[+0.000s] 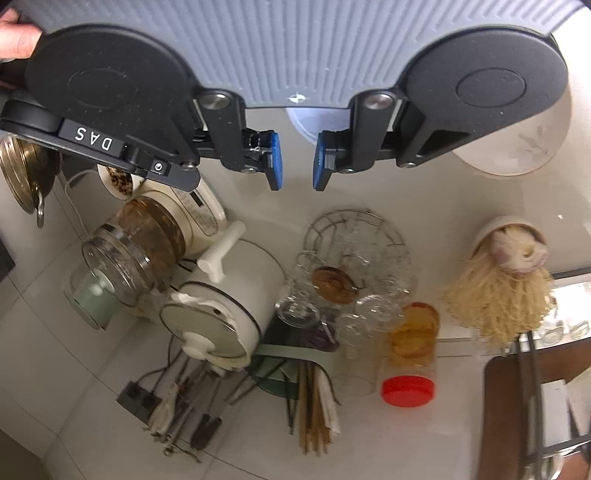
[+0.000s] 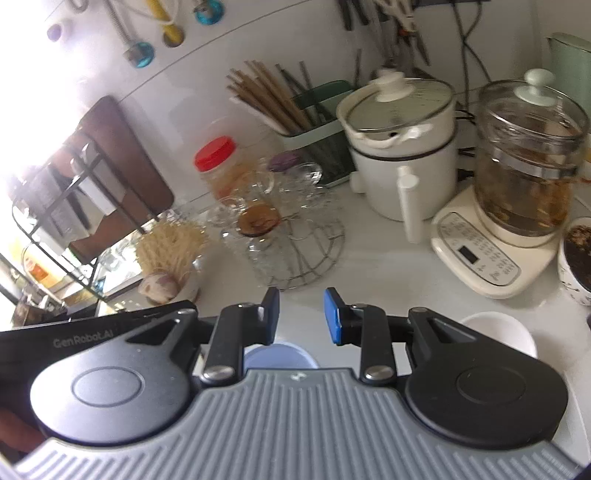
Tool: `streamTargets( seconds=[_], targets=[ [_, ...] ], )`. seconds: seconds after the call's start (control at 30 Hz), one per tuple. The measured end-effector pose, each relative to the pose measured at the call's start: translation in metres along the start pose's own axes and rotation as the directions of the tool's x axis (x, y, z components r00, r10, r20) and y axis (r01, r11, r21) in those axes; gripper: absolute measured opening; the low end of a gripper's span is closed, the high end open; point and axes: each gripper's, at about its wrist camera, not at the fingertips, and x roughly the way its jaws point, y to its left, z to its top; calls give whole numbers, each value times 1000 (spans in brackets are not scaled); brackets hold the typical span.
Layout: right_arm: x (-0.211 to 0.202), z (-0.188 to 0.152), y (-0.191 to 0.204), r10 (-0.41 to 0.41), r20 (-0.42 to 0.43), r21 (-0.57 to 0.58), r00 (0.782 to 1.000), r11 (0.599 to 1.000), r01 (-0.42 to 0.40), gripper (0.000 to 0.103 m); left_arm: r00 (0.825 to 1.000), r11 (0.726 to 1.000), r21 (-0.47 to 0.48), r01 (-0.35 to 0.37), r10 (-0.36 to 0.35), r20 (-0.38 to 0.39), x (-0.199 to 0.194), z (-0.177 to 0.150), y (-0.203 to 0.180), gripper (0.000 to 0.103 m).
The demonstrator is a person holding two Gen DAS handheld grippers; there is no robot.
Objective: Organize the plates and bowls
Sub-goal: 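Raise both open grippers and move toward the stacked leaf-pattern bowls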
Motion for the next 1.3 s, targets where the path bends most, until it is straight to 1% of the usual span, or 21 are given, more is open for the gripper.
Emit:
streamTargets(
  seconds=[0.3, 0.37, 0.43, 0.63, 0.9, 1.03, 1.07, 1.1, 1.13, 1.17, 1.2, 1.27, 1.3],
  targets=[
    [-16, -3, -42, -77, 14, 82, 997, 994, 76, 31, 996, 995, 68, 68, -64, -63, 33, 2, -38, 20],
    [-19, -4, -52, -97, 16, 105, 995, 990, 94, 31, 994, 993, 89, 83, -77, -79, 41, 3, -48, 25],
    [-23, -5, -63, -117, 20, 126, 993, 986, 113, 31, 992, 990, 106, 92, -82, -94, 49, 3, -57, 28],
    [-30, -12, -100, -174, 14, 196, 985, 966, 168, 31, 985, 984, 136, 115, -95, -143, 73, 1, -81, 31],
    [-32, -23, -143, -215, -12, 273, 976, 939, 210, 31, 968, 969, 193, 156, -111, -226, 110, -9, -107, 32],
    [-30, -25, -159, -250, -29, 290, 968, 924, 248, 31, 958, 965, 200, 169, -113, -263, 131, -13, -116, 33],
    [-30, -25, -164, -256, -34, 299, 966, 920, 254, 42, 956, 965, 199, 172, -114, -272, 135, -15, -117, 34],
    [-29, -27, -168, -259, -37, 314, 965, 914, 257, 50, 953, 964, 199, 175, -115, -279, 140, -16, -119, 35],
    [-28, -28, -173, -264, -40, 331, 964, 906, 262, 65, 951, 964, 198, 176, -115, -287, 144, -17, -121, 38],
    [-27, -30, -177, -265, -44, 345, 963, 901, 263, 72, 949, 964, 196, 179, -117, -294, 147, -17, -121, 40],
    [-24, -31, -180, -264, -53, 352, 963, 897, 266, 71, 945, 963, 194, 187, -123, -302, 151, -19, -122, 43],
    [-18, -34, -187, -251, -73, 366, 965, 893, 260, 71, 940, 962, 193, 194, -125, -318, 160, -21, -123, 51],
    [-15, -35, -189, -250, -79, 374, 965, 890, 262, 70, 938, 962, 192, 195, -125, -324, 164, -22, -123, 52]
  ],
)
